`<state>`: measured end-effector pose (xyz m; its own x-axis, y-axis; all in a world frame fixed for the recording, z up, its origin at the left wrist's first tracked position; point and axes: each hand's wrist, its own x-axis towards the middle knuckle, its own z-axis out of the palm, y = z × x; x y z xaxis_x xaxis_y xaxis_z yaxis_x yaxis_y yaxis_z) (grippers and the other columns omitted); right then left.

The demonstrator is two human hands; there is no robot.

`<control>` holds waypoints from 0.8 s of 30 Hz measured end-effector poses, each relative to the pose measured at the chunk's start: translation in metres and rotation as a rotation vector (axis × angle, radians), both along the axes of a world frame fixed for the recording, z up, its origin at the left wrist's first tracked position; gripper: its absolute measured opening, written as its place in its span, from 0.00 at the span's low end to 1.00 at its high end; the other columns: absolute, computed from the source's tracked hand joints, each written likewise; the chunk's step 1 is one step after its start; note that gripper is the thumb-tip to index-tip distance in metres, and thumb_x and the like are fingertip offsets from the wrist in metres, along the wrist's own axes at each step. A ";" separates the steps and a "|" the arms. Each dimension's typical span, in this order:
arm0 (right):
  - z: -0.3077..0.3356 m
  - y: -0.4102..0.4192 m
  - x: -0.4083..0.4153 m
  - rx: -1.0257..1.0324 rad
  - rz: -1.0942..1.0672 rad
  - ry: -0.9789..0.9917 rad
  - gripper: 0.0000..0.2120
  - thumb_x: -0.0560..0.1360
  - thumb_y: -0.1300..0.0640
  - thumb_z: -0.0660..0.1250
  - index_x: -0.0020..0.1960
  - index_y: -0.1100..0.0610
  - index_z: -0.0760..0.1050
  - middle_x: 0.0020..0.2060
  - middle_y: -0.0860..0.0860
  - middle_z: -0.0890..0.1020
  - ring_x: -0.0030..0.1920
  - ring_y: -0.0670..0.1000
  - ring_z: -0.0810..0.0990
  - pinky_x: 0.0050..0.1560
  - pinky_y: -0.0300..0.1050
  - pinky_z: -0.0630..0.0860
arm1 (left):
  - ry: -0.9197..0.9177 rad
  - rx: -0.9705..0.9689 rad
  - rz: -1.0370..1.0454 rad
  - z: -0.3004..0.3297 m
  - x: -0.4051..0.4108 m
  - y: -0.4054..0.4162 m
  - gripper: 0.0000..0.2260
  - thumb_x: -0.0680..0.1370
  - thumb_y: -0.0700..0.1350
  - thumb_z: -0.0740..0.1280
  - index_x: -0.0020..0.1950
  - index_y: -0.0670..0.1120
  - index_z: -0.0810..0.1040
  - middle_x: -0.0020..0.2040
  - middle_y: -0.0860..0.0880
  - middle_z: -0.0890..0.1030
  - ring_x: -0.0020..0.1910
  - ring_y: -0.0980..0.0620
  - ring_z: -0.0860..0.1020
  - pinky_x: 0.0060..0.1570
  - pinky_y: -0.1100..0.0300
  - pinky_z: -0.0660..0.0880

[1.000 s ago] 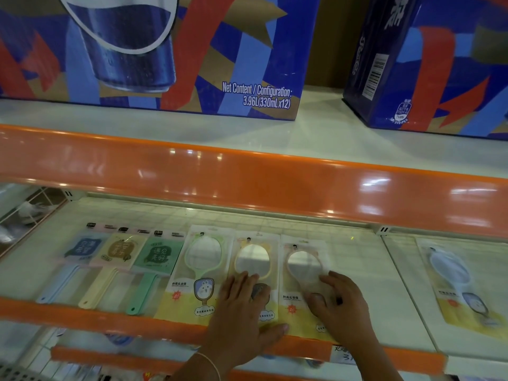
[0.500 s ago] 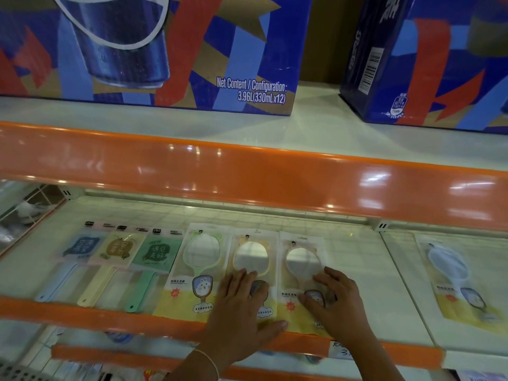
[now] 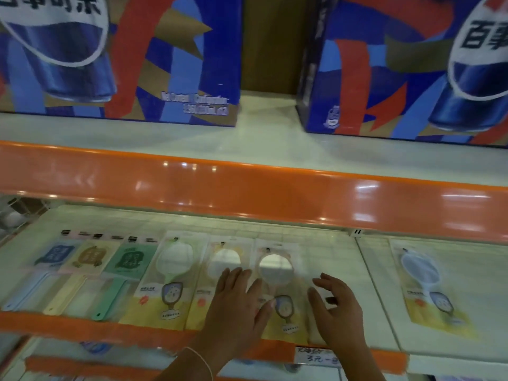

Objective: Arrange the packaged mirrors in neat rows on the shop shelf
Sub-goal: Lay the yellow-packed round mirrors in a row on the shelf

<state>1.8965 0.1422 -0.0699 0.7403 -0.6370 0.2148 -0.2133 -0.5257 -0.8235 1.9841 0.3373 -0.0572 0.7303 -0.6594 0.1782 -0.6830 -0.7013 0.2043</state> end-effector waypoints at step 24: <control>0.005 -0.222 -0.092 -0.059 -0.295 0.453 0.40 0.60 0.38 0.74 0.66 0.57 0.70 0.53 0.57 0.79 0.56 0.59 0.75 0.56 0.49 0.71 | 0.372 -0.080 -0.208 0.028 -0.099 -0.259 0.22 0.81 0.57 0.56 0.72 0.49 0.66 0.71 0.52 0.66 0.70 0.55 0.62 0.67 0.64 0.59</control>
